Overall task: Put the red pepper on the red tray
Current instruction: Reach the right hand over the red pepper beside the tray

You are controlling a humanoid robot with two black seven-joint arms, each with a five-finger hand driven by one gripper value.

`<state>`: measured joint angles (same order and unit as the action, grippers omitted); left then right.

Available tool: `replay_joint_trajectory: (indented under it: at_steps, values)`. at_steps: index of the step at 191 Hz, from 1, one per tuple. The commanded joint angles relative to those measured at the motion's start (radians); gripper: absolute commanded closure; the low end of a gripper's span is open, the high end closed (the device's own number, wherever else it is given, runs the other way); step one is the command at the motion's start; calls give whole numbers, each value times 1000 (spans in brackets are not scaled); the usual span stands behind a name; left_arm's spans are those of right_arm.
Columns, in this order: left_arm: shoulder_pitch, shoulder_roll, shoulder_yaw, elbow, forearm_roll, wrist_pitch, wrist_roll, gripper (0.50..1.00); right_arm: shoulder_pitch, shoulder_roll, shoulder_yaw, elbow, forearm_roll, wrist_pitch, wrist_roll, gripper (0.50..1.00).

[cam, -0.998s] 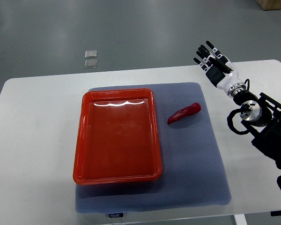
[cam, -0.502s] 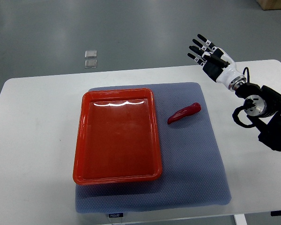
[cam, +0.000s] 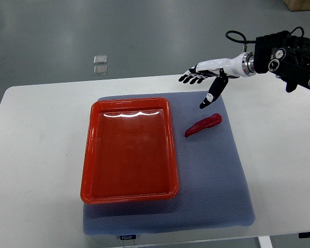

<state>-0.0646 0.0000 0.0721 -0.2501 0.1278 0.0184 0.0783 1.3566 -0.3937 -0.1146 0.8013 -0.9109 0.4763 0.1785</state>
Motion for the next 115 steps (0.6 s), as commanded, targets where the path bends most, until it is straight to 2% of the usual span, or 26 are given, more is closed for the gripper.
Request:
replay_joint_trajectory:
  at_steps: [1, 18, 52, 87, 115]
  values:
    - [-1, 0, 0, 0, 1, 0, 0, 500, 58, 44, -116, 6, -5, -2, -24, 579]
    - [-1, 0, 0, 0, 1, 0, 0, 500, 70, 85, -177, 6, -32, -4, -62, 581]
    - [-1, 0, 0, 2, 0, 0, 0, 500, 70, 130, -240, 4, -69, -27, -80, 581]
    - [-1, 0, 0, 3, 0, 0, 0, 500, 61, 136, -251, -1, -69, -54, -116, 581]
    - [-1, 0, 0, 5, 0, 0, 0, 500, 52, 131, -284, -2, -69, -74, -116, 581]
